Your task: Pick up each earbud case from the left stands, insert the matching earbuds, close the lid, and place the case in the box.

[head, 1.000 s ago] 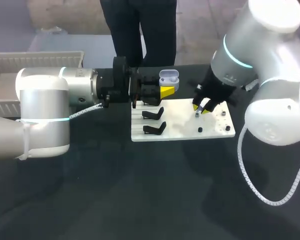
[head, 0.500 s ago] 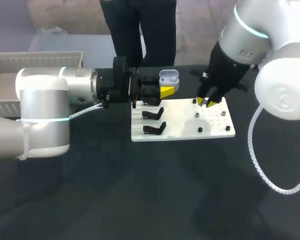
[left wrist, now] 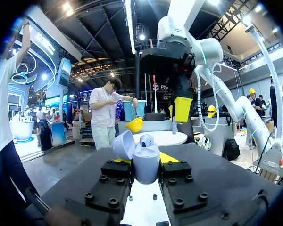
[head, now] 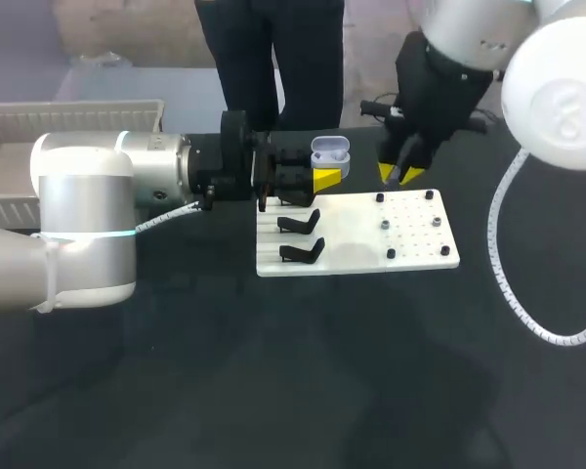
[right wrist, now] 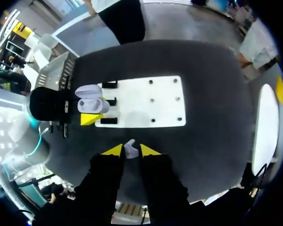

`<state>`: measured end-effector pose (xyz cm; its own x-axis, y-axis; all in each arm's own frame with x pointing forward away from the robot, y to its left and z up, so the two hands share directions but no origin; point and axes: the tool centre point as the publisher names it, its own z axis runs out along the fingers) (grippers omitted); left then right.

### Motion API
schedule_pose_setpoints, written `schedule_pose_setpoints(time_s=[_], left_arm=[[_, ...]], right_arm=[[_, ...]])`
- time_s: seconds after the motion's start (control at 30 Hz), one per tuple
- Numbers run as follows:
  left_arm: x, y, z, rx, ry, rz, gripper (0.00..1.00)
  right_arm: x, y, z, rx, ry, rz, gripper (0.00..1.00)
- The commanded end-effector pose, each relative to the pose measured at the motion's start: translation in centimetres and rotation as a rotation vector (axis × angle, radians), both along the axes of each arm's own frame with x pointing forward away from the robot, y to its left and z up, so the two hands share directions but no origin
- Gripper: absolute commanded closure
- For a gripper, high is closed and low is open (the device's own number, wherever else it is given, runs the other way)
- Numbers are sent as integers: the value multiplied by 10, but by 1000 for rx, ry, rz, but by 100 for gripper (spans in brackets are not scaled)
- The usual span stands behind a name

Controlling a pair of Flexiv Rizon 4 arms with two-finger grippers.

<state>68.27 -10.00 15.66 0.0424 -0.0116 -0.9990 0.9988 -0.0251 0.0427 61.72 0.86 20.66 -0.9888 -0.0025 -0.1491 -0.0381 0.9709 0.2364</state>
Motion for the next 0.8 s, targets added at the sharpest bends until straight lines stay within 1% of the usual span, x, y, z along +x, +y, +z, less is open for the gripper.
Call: schedule_pose_setpoints(time_s=[0.03,0.2,0.37,0.57,0.8], left_arm=[[-1,0,-1,-4,-4,4,100],[-1,0,-1,-4,-4,4,100],[-1,0,-1,-4,-4,4,100],[-1,0,-1,-4,-4,4,100],[-1,0,-1,-4,-4,4,100]], right_arm=[[2,9,16,-14,2,39,100],[7,25,26,-17,-17,105,100],[14,43,32,-17,-39,163,100],[21,63,33,-16,-52,233,100],[27,77,30,-31,-66,277,100]])
